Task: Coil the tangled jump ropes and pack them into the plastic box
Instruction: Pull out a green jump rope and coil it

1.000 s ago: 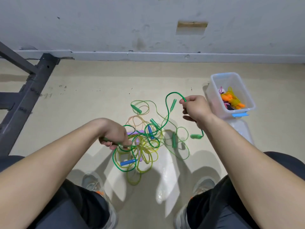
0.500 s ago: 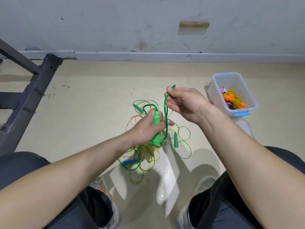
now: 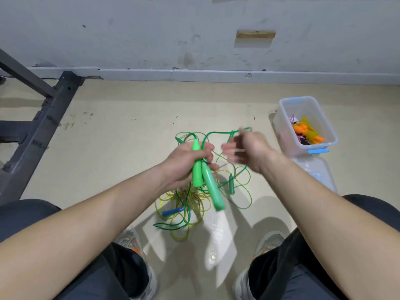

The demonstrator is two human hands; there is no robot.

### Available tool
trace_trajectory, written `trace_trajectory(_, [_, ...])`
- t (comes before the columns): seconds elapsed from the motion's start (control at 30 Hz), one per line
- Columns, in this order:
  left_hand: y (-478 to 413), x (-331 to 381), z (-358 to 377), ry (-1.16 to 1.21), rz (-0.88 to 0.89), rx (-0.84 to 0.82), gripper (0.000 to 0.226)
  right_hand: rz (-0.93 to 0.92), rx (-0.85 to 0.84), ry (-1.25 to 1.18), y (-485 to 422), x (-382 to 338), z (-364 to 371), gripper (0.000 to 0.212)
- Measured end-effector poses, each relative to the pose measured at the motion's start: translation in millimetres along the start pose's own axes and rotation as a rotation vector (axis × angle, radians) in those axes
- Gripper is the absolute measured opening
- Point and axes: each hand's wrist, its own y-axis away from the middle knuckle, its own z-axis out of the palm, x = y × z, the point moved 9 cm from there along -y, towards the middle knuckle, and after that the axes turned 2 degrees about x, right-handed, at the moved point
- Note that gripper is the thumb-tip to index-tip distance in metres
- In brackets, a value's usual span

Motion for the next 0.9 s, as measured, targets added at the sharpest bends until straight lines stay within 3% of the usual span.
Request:
trace_trajectory(0.07, [-6.5, 16.0, -14.7, 0.103, 0.047, 0.084, 0.010, 0.071, -0.265, 0.268, 25.1, 24.7, 33.1, 0.038])
trace_trajectory(0.17, [-14.3, 24.9, -35.1, 0.153, 0.046, 0.145, 0.011, -0.049, -0.502, 0.300, 60.7, 30.0, 69.1, 0.042])
trace_trajectory(0.23, [-17.3, 22.9, -38.8, 0.148, 0.039, 0.140, 0.012, -0.179, -0.484, 0.301, 66.0, 20.8, 71.9, 0.041])
trace_trajectory(0.33, [-21.5, 20.2, -39.1, 0.049, 0.059, 0.144, 0.024, -0.235, -0.436, 0.311, 61.4, 16.7, 64.5, 0.034])
trace_trajectory(0.43, [-21.0, 12.9, -49.3, -0.064, -0.026, 0.222, 0.034, -0.220, -0.272, 0.240, 48.6, 18.4, 49.7, 0.025])
trace_trajectory(0.57, [-12.4, 9.2, -48.2, -0.183, -0.145, 0.148, 0.028, -0.272, -0.099, 0.267, 36.4, 21.5, 41.5, 0.016])
trace_trajectory(0.8, [-11.8, 25.2, -53.5, -0.504, -0.052, 0.251, 0.020, -0.362, -0.106, 0.389, 44.8, 18.6, 51.9, 0.016])
trace_trajectory(0.9, [-12.0, 16.1, -44.6, -0.465, -0.059, 0.176, 0.028, -0.317, -0.156, 0.248, 46.7, 23.4, 56.6, 0.012])
